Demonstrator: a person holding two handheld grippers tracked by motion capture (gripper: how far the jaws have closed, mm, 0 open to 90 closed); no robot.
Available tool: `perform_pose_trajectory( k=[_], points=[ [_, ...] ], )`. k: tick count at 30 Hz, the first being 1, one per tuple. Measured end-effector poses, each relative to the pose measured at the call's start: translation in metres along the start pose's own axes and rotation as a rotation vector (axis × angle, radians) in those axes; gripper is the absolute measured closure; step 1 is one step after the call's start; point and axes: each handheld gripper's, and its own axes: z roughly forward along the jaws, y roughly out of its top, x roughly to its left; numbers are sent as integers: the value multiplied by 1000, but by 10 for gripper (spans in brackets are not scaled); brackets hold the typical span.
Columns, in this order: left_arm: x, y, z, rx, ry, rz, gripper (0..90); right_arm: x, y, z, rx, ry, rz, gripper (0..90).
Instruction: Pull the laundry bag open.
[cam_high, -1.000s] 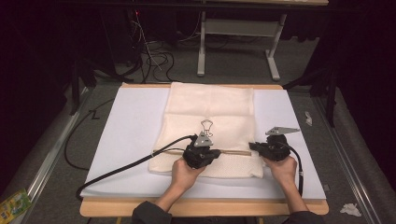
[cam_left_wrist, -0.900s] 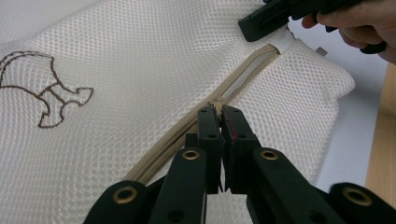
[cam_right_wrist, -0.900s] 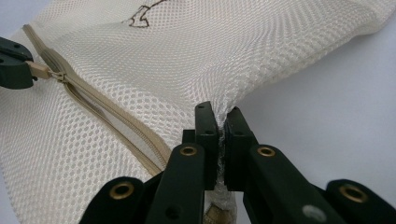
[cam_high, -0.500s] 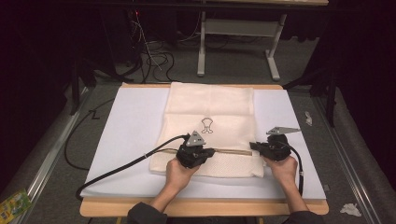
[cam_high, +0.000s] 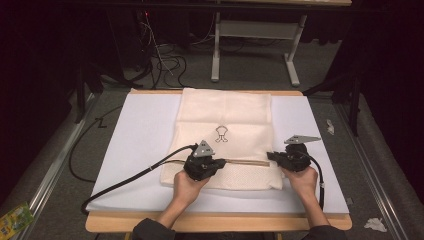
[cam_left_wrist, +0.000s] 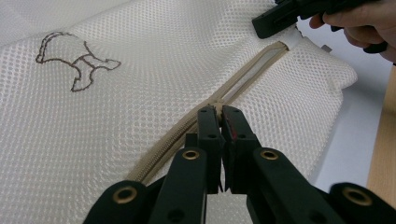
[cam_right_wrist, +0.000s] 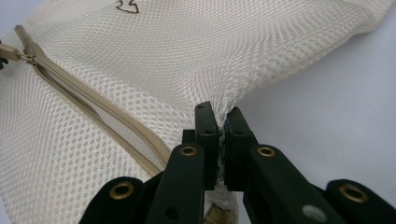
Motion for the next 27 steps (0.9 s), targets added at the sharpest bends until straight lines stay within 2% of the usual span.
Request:
perform_pose_trajectory(
  k=[27],
  points=[
    [11,-12,-16,-9,11,-25,874,0,0,2,12,-7,3,882]
  ],
)
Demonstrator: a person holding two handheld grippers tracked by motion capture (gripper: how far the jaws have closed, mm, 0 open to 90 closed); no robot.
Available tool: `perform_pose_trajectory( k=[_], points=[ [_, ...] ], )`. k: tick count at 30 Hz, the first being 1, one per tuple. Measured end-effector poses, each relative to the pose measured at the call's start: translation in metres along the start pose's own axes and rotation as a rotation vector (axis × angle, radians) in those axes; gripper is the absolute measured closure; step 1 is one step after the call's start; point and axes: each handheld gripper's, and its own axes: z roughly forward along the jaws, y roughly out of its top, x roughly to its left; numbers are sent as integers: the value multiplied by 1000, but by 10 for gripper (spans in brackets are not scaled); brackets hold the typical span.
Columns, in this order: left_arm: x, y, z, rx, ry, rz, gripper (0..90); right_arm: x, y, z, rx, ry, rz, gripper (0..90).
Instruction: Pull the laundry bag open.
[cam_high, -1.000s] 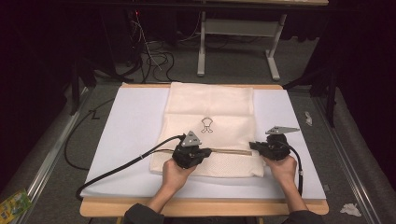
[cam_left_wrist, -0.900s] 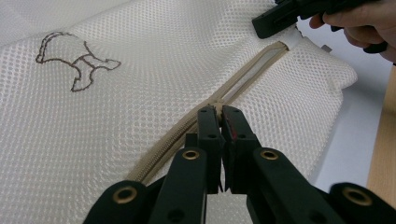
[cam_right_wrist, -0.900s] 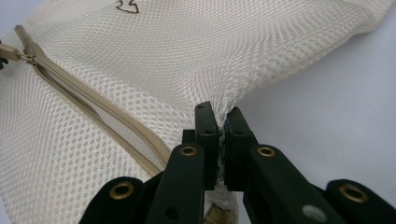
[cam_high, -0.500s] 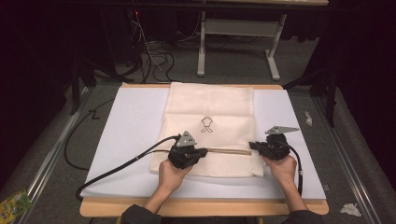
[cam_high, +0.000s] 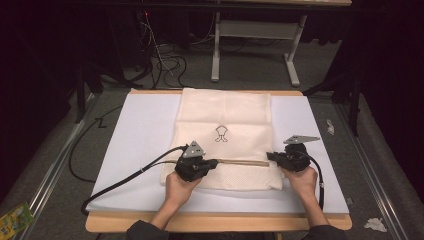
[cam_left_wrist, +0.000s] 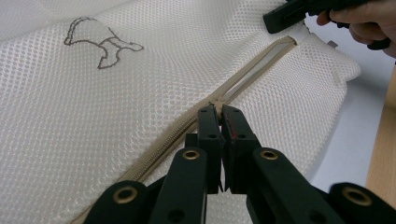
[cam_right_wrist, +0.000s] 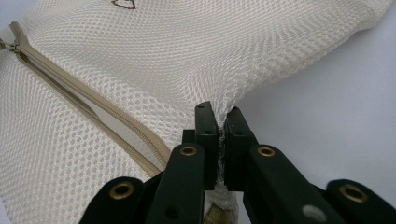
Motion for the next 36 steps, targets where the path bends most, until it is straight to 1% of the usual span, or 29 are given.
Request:
perform_pose_trajectory(
  k=[2,5,9,11,13,19,22,27,33,36],
  points=[
    [2,-1,-2,-5,4,-3,874,0,0,0,3,-7,-4,882],
    [5,-3,-6,-12,3,-20,874,-2,-1,0,1,-7,3,882],
    [5,-5,-9,-13,13,-14,874,-2,0,0,3,-10,-8,882],
    [6,-5,-9,-14,12,-15,874,-1,0,1,7,-10,3,883],
    [6,-6,-10,-13,13,-12,874,-1,0,1,6,-12,1,882],
    [9,-9,-16,-22,23,-22,875,-1,0,2,7,-12,1,882],
    [11,-11,-18,-26,22,-33,874,-2,0,2,7,-12,1,882],
    [12,-11,-20,-28,27,-28,875,-2,-1,3,7,-11,0,882],
    [15,-14,-24,-39,29,-41,875,-1,0,4,8,-12,-4,883],
    [16,-15,-26,-42,27,-48,874,-1,-1,5,8,-12,1,882]
  ],
)
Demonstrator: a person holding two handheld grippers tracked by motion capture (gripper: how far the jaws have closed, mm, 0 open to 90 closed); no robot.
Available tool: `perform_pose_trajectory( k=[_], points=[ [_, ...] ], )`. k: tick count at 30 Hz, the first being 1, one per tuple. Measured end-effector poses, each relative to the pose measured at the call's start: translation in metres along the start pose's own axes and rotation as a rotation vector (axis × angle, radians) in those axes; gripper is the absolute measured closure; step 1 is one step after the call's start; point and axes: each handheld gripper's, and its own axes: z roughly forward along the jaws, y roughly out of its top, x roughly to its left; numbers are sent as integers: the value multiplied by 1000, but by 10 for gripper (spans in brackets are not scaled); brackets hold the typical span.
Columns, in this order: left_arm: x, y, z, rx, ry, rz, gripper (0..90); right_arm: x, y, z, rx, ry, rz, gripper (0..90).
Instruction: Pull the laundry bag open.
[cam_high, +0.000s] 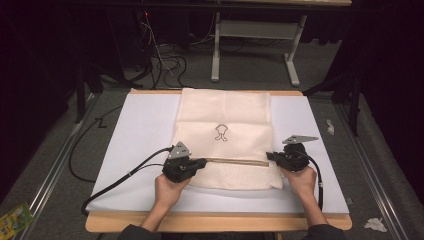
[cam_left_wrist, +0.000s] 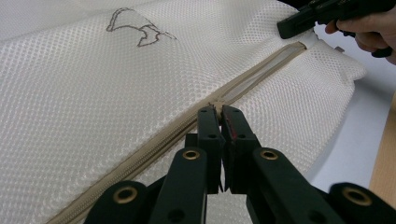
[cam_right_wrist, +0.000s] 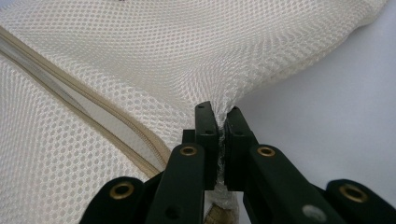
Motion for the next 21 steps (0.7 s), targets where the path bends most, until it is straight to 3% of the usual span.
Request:
perform_pose_trajectory(
  k=[12,21],
  points=[
    [1,-1,-7,-3,17,7,875,0,-1,2,9,-2,4,882],
    [8,-6,-17,-18,26,-17,875,-1,0,3,2,-3,1,882]
  ],
)
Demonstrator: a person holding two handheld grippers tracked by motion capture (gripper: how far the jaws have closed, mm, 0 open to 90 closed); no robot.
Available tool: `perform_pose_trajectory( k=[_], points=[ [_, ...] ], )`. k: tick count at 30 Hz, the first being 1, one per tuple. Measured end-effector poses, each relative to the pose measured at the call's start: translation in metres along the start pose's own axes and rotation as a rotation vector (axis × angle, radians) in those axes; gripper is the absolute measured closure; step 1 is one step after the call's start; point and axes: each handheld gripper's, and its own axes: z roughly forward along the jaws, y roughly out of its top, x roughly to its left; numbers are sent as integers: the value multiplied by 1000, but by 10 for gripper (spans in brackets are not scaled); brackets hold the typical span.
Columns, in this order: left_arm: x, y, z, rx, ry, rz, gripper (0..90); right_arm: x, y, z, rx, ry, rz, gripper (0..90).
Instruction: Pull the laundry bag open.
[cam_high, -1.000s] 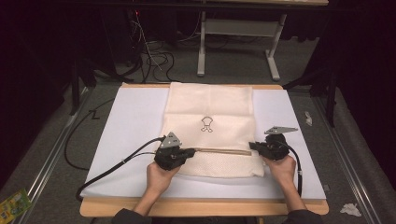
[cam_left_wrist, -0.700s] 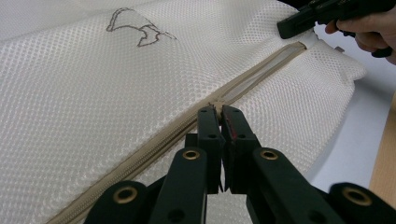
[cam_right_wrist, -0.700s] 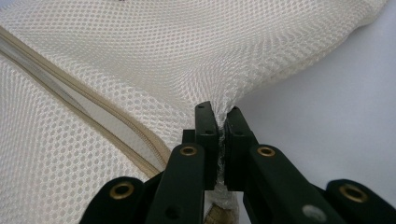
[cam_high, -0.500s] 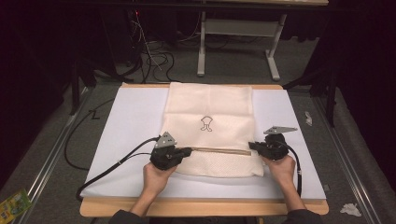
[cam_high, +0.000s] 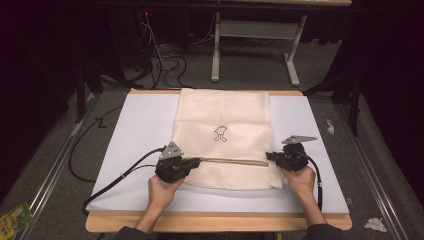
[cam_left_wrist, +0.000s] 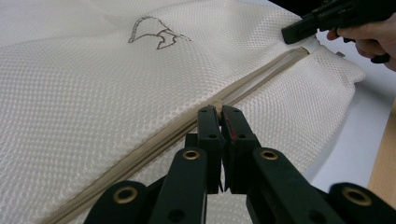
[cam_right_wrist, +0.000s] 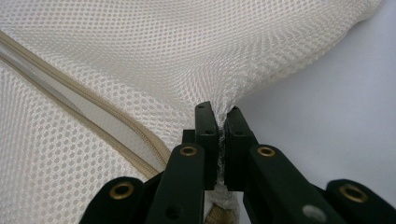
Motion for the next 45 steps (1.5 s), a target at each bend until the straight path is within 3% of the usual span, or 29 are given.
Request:
perform_pose_trajectory(
  k=[28,45],
  points=[
    [14,-8,-20,-34,28,-39,875,-1,2,0,11,-10,-3,882],
    [18,-10,-28,-31,48,-35,875,-2,4,-2,6,-15,-3,882]
  ],
)
